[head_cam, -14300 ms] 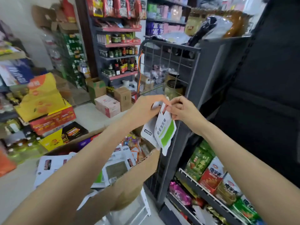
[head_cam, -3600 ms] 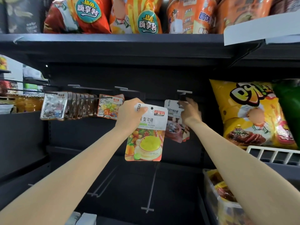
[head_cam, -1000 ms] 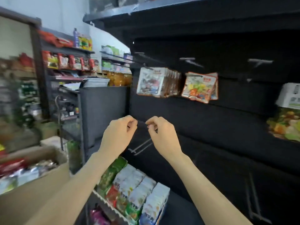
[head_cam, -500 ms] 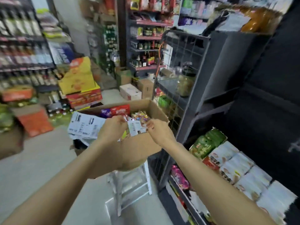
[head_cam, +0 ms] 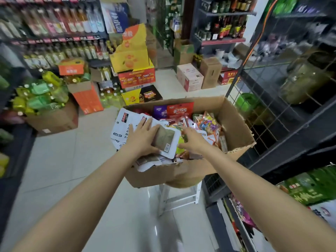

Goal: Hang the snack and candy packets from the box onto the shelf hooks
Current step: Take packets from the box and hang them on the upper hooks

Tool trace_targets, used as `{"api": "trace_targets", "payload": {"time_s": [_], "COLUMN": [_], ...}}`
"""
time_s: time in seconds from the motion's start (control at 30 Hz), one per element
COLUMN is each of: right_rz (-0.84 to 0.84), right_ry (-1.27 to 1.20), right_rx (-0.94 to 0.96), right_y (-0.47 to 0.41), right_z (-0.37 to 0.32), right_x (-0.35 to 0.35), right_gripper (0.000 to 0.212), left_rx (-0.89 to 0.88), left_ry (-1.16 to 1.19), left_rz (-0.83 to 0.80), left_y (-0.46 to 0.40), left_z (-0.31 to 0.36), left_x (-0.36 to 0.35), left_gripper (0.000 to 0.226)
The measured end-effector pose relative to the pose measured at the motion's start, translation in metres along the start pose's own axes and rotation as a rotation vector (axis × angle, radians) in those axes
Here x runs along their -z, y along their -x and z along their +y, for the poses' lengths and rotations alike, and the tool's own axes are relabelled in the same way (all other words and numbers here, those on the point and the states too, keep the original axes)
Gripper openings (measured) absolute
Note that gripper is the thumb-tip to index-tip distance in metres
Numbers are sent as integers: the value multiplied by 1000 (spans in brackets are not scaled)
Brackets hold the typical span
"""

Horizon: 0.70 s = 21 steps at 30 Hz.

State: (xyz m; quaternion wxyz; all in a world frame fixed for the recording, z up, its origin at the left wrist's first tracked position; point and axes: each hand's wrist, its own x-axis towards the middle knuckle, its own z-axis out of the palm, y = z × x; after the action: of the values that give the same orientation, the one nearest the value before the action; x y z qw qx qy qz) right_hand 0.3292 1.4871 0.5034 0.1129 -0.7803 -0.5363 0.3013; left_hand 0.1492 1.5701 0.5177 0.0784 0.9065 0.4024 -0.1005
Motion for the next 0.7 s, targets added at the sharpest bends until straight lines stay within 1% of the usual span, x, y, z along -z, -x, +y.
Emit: {"api": "trace_targets", "payload": {"time_s": [0.07,0.1,0.17,0.3,0.4,0.47,0.53,0.6,0.63,0.7], "right_rz": [-82,-98,-104,-169,-86,-31,10,50,78,105], "right_ry": [33,69,117,107,197,302,416,448,443,395], "right_rx": [52,58,25,-49,-125,-196,-217,-213,-199,-143], "right_y": [-9,-14,-21,-28,-23,-20,-18,-16,-17,-19], "right_z": [-4,-7,-7,5,9,7,5,3,5,11], "right_x": [-6,-7,-7,-3,2,4,8,16,21,32], "right_gripper": [92,94,101,113,114,106,100,90,80,51], "left_rx": [-10,-2,24,71,85,87,81,69,59,31], "left_ry": [16,35,97,225,270,451,652,715,728,724], "left_rz": [11,20,18,53,122,138,156,203,233,278], "left_y": [-2,-4,-7,-13,-16,-18,-20,-23,-25,-27], "left_z": [-4,-7,-13,-15,-10,-10,-13,-14,-14,-10], "left_x": [0,1,-1,1,10,11,12,13,15,23], "left_gripper": [100,101,104,104,94,88,83,78,77,76]}}
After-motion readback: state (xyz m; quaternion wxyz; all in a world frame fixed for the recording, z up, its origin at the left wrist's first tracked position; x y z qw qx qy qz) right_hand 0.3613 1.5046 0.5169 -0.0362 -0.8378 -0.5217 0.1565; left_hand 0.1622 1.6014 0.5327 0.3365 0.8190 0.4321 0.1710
